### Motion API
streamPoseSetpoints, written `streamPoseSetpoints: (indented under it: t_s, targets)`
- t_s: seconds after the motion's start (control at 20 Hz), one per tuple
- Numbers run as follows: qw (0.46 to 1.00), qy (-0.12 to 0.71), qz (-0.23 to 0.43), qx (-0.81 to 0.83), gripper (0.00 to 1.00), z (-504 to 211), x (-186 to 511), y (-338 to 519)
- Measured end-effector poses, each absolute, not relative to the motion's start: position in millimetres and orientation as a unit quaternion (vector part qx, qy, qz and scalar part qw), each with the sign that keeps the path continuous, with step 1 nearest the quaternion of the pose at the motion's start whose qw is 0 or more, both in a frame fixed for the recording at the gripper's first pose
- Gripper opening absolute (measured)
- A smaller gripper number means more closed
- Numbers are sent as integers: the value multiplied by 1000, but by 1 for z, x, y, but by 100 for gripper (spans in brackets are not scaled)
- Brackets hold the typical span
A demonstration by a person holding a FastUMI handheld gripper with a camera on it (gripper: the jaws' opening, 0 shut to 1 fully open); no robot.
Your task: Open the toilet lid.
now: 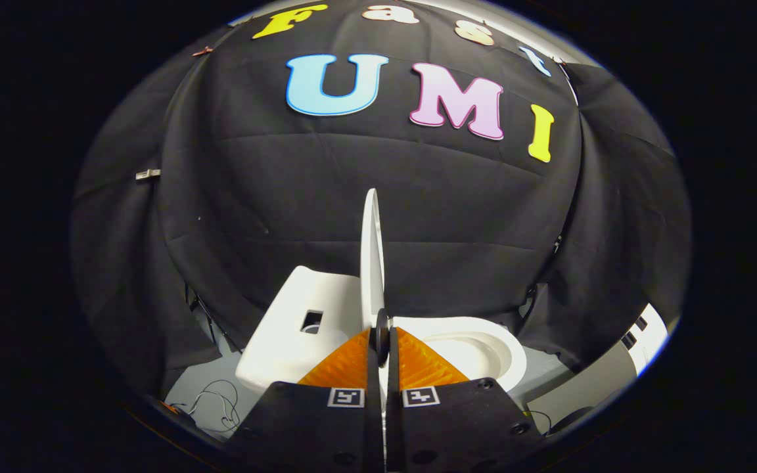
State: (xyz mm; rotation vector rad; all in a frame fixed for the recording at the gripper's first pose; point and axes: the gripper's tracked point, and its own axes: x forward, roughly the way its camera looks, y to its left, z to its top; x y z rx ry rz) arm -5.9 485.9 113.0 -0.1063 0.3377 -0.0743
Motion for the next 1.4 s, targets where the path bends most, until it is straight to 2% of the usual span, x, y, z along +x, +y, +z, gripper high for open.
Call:
streamPoseSetpoints:
  t_s: [0.5, 0.7, 0.8, 0.95, 1.25, 1.4]
  targets:
    - [981, 186, -17, -57, 9, 103, -14, 519]
    - [981, 182, -6, -72, 17, 104, -15, 522]
    - [979, 191, 20, -70, 50, 96, -21, 534]
    - [982, 162, 11, -98, 99, 106, -20, 524]
    - [985, 149, 27, -81, 99, 120, -24, 522]
    - [991, 94, 47, -78, 99, 158, -37, 515]
